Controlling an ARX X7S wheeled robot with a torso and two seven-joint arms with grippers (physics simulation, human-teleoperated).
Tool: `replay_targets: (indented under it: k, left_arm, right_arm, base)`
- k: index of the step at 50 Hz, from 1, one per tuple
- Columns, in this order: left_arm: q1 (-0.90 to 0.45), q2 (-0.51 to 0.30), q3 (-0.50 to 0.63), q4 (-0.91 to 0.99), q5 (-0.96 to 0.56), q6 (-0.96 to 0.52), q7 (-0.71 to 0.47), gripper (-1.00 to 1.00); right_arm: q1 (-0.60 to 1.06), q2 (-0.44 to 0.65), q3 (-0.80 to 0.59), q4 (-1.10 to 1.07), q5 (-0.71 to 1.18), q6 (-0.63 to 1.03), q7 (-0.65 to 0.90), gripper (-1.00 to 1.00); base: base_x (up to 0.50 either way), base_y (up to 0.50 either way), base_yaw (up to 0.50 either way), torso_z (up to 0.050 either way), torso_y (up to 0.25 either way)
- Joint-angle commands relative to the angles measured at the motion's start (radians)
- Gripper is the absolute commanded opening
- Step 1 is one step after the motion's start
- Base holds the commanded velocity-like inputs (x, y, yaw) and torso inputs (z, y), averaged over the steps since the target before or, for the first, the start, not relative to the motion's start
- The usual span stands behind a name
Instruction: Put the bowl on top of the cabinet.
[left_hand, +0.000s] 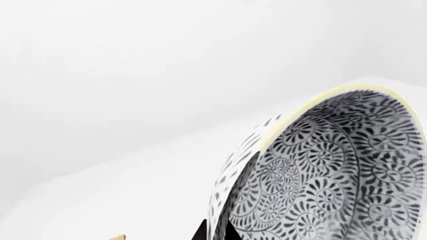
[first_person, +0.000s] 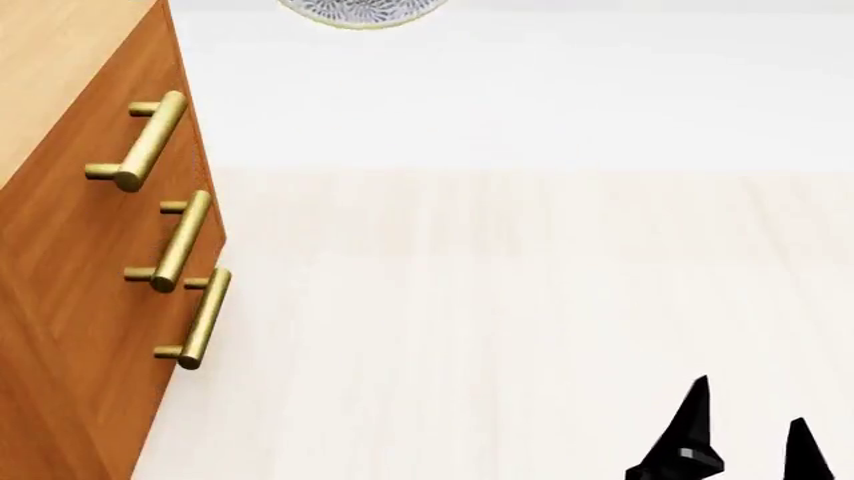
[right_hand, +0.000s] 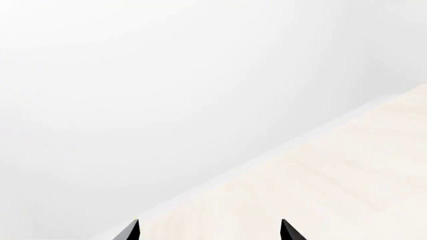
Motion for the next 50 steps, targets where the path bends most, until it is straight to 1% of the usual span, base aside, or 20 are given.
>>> replay_targets:
  k: [1, 6, 10, 14, 15, 17, 22, 25, 27, 28, 33, 35, 37, 42, 43, 44, 45, 47, 48, 50]
  left_arm:
    - [-0.093, 0.003, -0.023, -0.149, -0.191, -0.007, -0.046, -1.00]
    - [-0.101, -0.008, -0.097, -0.149, -0.192, -0.032, -0.064, -1.00]
    - [-0.103, -0.045, -0.188, -0.149, -0.259, -0.051, -0.096, -1.00]
    - [-0.116, -0.067, -0.189, -0.149, -0.290, -0.054, -0.102, -1.00]
    - [-0.115, -0.081, -0.203, -0.149, -0.330, -0.063, -0.126, -1.00]
    - [-0.121, -0.093, -0.194, -0.149, -0.389, -0.055, -0.108, -1.00]
    - [-0.159, -0.116, -0.063, -0.149, -0.576, -0.035, -0.137, -1.00]
    - [-0.181, -0.122, 0.078, -0.149, -0.724, 0.011, -0.141, -1.00]
    - [-0.204, -0.138, 0.181, -0.149, -0.860, 0.023, -0.220, -1.00]
    - [-0.209, -0.137, 0.244, -0.149, -0.918, 0.033, -0.213, -1.00]
    - [-0.242, -0.175, 0.502, -0.149, -1.262, 0.063, -0.298, -1.00]
    - [-0.248, -0.196, 0.573, -0.149, -1.388, 0.082, -0.365, -1.00]
    - [-0.254, -0.202, 0.642, -0.149, -1.466, 0.090, -0.383, -1.00]
    - [-0.274, -0.219, 0.773, -0.149, -1.586, 0.117, -0.470, -1.00]
    - [-0.274, -0.219, 0.786, -0.149, -1.596, 0.151, -0.439, -1.00]
    - [-0.272, -0.229, 0.780, -0.149, -1.647, 0.116, -0.521, -1.00]
    - [-0.278, -0.229, 0.808, -0.149, -1.634, 0.124, -0.483, -1.00]
    - [-0.286, -0.232, 0.839, -0.149, -1.649, 0.115, -0.490, -1.00]
    - [-0.285, -0.235, 0.849, -0.149, -1.667, 0.111, -0.527, -1.00]
    - [-0.273, -0.252, 0.818, -0.149, -1.742, 0.107, -0.607, -1.00]
  right_arm:
    - [-0.022, 0.003, 0.030, -0.032, 0.014, 0.001, -0.043, 1.00]
    - [-0.031, 0.007, 0.034, -0.044, 0.016, -0.001, -0.040, 1.00]
    - [-0.040, 0.013, 0.039, -0.058, 0.022, -0.004, -0.040, 1.00]
    - [-0.044, 0.015, 0.042, -0.064, 0.026, -0.004, -0.040, 1.00]
    - [-0.044, 0.015, 0.041, -0.065, 0.027, -0.004, -0.044, 1.00]
    - [-0.047, 0.016, 0.040, -0.070, 0.025, -0.005, -0.043, 1.00]
    - [-0.056, 0.020, 0.044, -0.082, 0.023, -0.008, -0.040, 1.00]
    - [-0.059, 0.022, 0.047, -0.084, 0.030, -0.009, -0.043, 1.00]
    - [-0.070, 0.026, 0.049, -0.098, 0.030, -0.011, -0.040, 1.00]
    - [-0.070, 0.026, 0.049, -0.098, 0.030, -0.011, -0.040, 1.00]
    - [-0.076, 0.028, 0.052, -0.108, 0.035, -0.014, -0.043, 1.00]
    - [-0.073, 0.027, 0.051, -0.104, 0.037, -0.011, -0.045, 1.00]
    - [-0.074, 0.027, 0.051, -0.105, 0.037, -0.011, -0.047, 1.00]
    - [-0.079, 0.029, 0.052, -0.112, 0.037, -0.011, -0.045, 1.00]
    - [-0.079, 0.028, 0.053, -0.112, 0.034, -0.012, -0.043, 1.00]
    - [-0.079, 0.028, 0.054, -0.112, 0.035, -0.012, -0.043, 1.00]
    - [-0.079, 0.028, 0.054, -0.112, 0.035, -0.011, -0.044, 1.00]
    - [-0.077, 0.028, 0.052, -0.110, 0.034, -0.010, -0.045, 1.00]
    - [-0.075, 0.027, 0.051, -0.108, 0.033, -0.008, -0.044, 1.00]
    - [-0.073, 0.026, 0.051, -0.106, 0.031, -0.007, -0.044, 1.00]
  base:
    - [0.00, 0.00, 0.00, 0.000, 0.000]
    - [0.00, 0.00, 0.00, 0.000, 0.000]
    - [0.00, 0.00, 0.00, 0.000, 0.000]
    - [0.00, 0.00, 0.00, 0.000, 0.000]
    - [0.00, 0.00, 0.00, 0.000, 0.000]
    - [0.00, 0.00, 0.00, 0.000, 0.000]
    - [0.00, 0.00, 0.00, 0.000, 0.002]
    - [0.00, 0.00, 0.00, 0.000, 0.000]
    - [0.00, 0.00, 0.00, 0.000, 0.000]
    - [0.00, 0.00, 0.00, 0.000, 0.000]
    - [0.00, 0.00, 0.00, 0.000, 0.000]
    - [0.00, 0.00, 0.00, 0.000, 0.000]
    - [0.00, 0.00, 0.00, 0.000, 0.000]
    - [0.00, 0.00, 0.00, 0.000, 0.000]
    - [0.00, 0.00, 0.00, 0.000, 0.000]
    - [0.00, 0.00, 0.00, 0.000, 0.000]
    - [0.00, 0.00, 0.00, 0.000, 0.000]
    - [0.00, 0.00, 0.00, 0.000, 0.000]
    - [0.00, 0.00, 0.00, 0.000, 0.010]
    - [0.00, 0.00, 0.00, 0.000, 0.000]
